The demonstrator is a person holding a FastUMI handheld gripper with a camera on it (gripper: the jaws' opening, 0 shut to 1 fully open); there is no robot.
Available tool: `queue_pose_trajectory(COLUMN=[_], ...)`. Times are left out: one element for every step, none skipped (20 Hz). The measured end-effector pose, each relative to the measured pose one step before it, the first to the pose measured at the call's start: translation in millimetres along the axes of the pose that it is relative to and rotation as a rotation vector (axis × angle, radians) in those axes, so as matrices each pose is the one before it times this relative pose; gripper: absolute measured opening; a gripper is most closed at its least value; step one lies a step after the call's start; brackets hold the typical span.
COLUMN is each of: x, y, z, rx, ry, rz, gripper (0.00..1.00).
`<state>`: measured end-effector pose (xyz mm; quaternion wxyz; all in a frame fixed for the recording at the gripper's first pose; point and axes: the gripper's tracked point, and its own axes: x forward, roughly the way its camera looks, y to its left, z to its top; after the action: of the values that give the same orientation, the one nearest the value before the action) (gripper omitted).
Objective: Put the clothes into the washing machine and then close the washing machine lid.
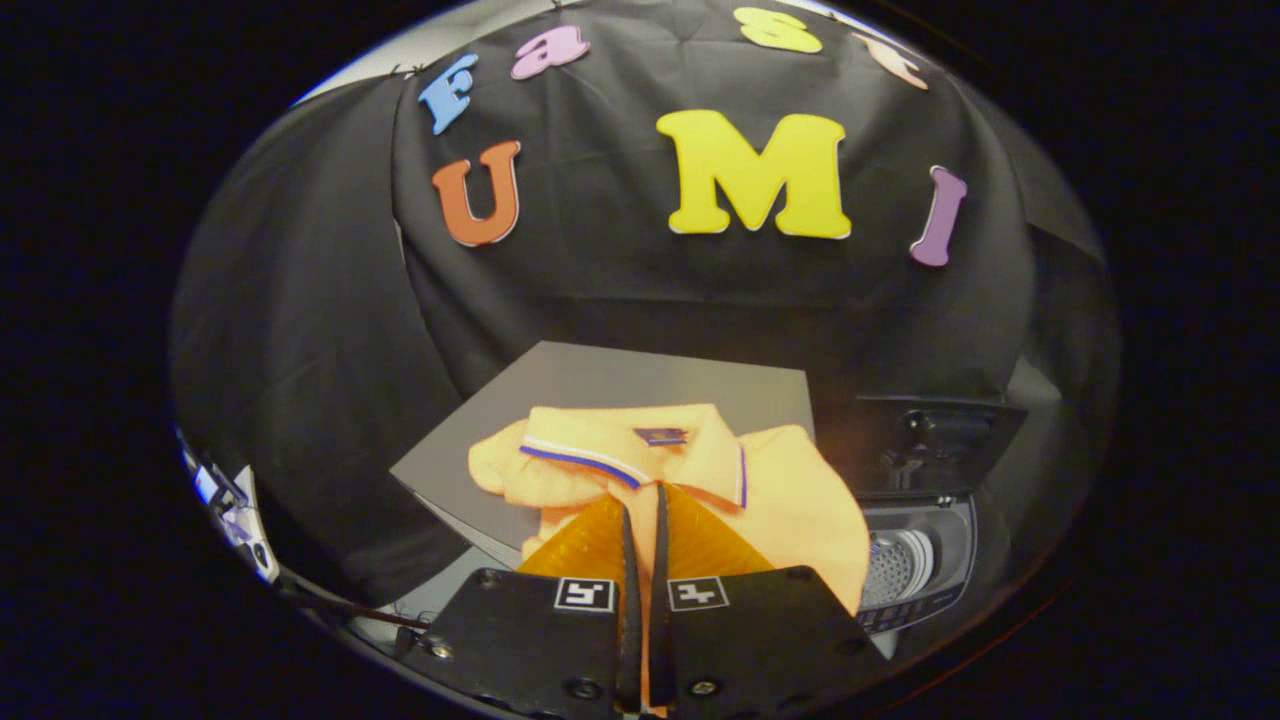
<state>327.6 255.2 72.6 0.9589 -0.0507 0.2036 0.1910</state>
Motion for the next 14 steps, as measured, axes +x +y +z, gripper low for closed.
queue_pose_trajectory(x=[-16.81,-16.29,-16.21,-15.38,-14.60,-15.18,-12.84,-13.62,-8.83,-6.50,-5.66,-3.29,-0.55,1.33], y=[-9.46,-8.90,-10.30,-10.82,-11.25,-12.46,-12.30,-13.34,-13.68,-13.89,-15.48,-15.76,-15.48,-16.59], z=[6.94,5.51,5.92,6.66,6.04,6.05,8.19,5.91,7.20,5.25,6.34,5.48,4.94,2.01], rx=[0.00906,0.01507,0.01931,0.02321,0.01100,0.00738,-0.00148,-0.00126,0.00028,-0.00060,-0.00247,-0.00563,-0.00769,-0.00638], ry=[-0.03070,-0.02836,-0.02430,-0.02709,-0.02131,-0.02327,-0.02092,-0.02064,-0.01533,-0.01453,-0.01549,-0.01462,-0.00576,-0.00731], rz=[-0.01472,-0.01319,-0.00661,-0.01391,-0.00892,-0.01385,-0.01402,-0.01449,-0.01115,-0.01414,-0.01689,-0.01158,-0.01151,-0.01147], gripper=[0.06,0.06,0.07,0.07,0.06,0.06,0.06,0.06,0.06,0.06,0.06,0.06,0.06,0.06])
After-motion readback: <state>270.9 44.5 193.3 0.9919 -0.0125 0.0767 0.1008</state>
